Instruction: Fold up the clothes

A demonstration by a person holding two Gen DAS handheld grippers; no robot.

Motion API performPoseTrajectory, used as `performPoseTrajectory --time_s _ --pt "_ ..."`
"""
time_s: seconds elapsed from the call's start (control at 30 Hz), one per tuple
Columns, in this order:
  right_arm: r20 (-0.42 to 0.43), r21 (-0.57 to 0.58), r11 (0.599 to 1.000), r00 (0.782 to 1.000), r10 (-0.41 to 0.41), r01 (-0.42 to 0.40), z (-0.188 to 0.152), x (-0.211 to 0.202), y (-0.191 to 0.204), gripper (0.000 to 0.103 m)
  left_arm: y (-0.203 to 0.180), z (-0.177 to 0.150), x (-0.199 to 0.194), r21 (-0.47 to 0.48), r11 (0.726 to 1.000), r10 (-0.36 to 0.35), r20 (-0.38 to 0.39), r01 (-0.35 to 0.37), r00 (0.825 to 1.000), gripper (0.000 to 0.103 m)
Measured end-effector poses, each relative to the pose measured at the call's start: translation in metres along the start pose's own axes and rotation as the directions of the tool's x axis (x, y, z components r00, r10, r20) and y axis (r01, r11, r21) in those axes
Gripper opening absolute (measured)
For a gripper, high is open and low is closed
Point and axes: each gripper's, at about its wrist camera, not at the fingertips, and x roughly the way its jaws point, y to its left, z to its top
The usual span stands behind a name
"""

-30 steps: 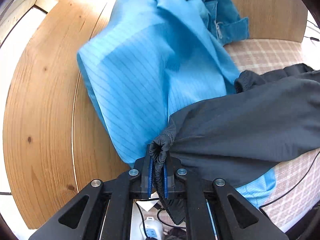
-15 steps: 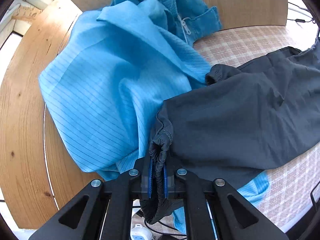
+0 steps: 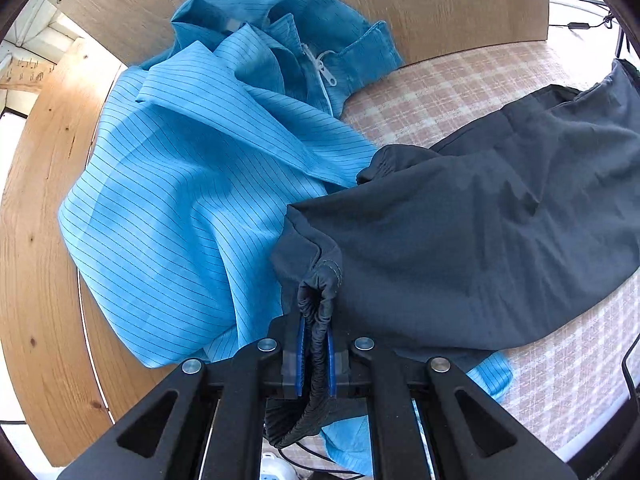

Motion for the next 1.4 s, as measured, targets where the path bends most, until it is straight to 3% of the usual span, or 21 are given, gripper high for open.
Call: performPoseTrajectory --time_s 0.1,0.17,0.23,0.3,0.33,0.4,0.47,0.53,0.67,0.7,0.73,0.8,0.83,0.9,0.93,1.03,1.13,1.23,1.4 --pt "-0.029 -0.094 0.994 0.998 -0.056 0.053 -0.012 -0.008 0.024 0.039 -0.002 0.005 -0.004 0.008 1.0 -0.008 0.011 0.008 1.0 0.007" --pt "-0.014 -0.142 0.978 0.988 -0.154 0.15 -0.018 -0.023 0.032 0.026 -0.005 0.007 -0.009 0.026 1.0 -0.01 0.017 0.01 1.0 0.007" --pt "0.032 -0.134 0.947 0.956 -0.292 0.293 -0.021 -0.047 0.024 0.025 -0.007 0.009 -0.015 0.04 0.999 -0.019 0.028 0.018 0.999 0.007" --pt "0.05 -0.106 0.893 0.9 -0.434 0.437 -0.024 -0.068 0.006 0.025 -0.008 0.011 -0.021 0.055 0.998 -0.03 0.043 0.027 0.999 0.007" --pt "0.039 -0.099 0.877 0.883 -0.468 0.47 -0.024 -0.07 0.0 0.025 -0.01 0.013 -0.024 0.062 0.998 -0.035 0.054 0.032 0.998 0.008" --pt "0.013 -0.086 0.845 0.848 -0.529 0.528 -0.025 -0.075 -0.011 0.035 -0.013 0.017 -0.029 0.069 0.996 -0.061 0.076 0.055 0.995 0.008" --pt "-0.02 -0.085 0.883 0.885 -0.465 0.462 -0.023 -0.08 -0.006 0.049 -0.018 0.02 -0.032 0.079 0.994 -0.088 0.087 0.082 0.992 0.008" --pt "0.008 -0.094 0.898 0.903 -0.431 0.429 -0.022 -0.093 0.007 0.062 -0.026 0.021 -0.034 0.108 0.99 -0.095 0.088 0.085 0.992 0.008" --pt "0.146 -0.17 0.802 0.82 -0.554 0.573 -0.015 -0.123 0.049 0.066 -0.035 0.02 -0.04 0.13 0.987 -0.107 0.095 0.094 0.99 0.008" --pt "0.173 -0.177 0.802 0.821 -0.545 0.57 -0.01 -0.13 0.064 0.066 -0.035 0.02 -0.042 0.125 0.987 -0.111 0.099 0.098 0.989 0.008" --pt "0.2 -0.18 0.828 0.844 -0.497 0.53 -0.003 -0.138 0.089 0.066 -0.035 0.019 -0.044 0.118 0.987 -0.126 0.105 0.114 0.986 0.008" --pt "0.231 -0.237 0.892 0.914 -0.333 0.385 -0.002 -0.149 0.132 0.066 -0.038 0.018 -0.051 0.108 0.982 -0.166 0.121 0.154 0.979 0.008" --pt "0.245 -0.272 0.907 0.935 -0.256 0.32 0.004 -0.149 0.156 0.066 -0.042 0.016 -0.056 0.116 0.979 -0.182 0.131 0.167 0.975 0.008" --pt "0.244 -0.372 0.916 0.968 -0.058 0.148 0.009 -0.137 0.215 0.066 -0.05 0.011 -0.067 0.139 0.974 -0.199 0.149 0.179 0.969 0.008" --pt "0.209 -0.431 0.9 0.978 0.022 0.072 0.012 -0.128 0.242 0.066 -0.053 0.008 -0.072 0.15 0.973 -0.198 0.156 0.174 0.968 0.008" --pt "0.18 -0.622 0.783 0.974 0.141 0.002 0.016 -0.102 0.342 0.066 -0.054 -0.002 -0.092 0.163 0.973 -0.194 0.177 0.166 0.965 0.008" --pt "0.086 -0.738 0.669 0.973 0.215 -0.083 0.026 -0.055 0.412 0.066 -0.041 -0.012 -0.107 0.143 0.98 -0.162 0.19 0.136 0.968 0.008" --pt "0.029 -0.771 0.627 0.976 0.217 -0.116 0.039 -0.004 0.446 0.066 -0.022 -0.019 -0.111 0.091 0.989 -0.133 0.191 0.117 0.973 0.008" --pt "-0.053 -0.784 0.591 0.968 0.244 -0.192 0.05 0.032 0.476 0.066 0.001 -0.03 -0.099 0.02 0.994 -0.113 0.164 0.111 0.98 0.008"
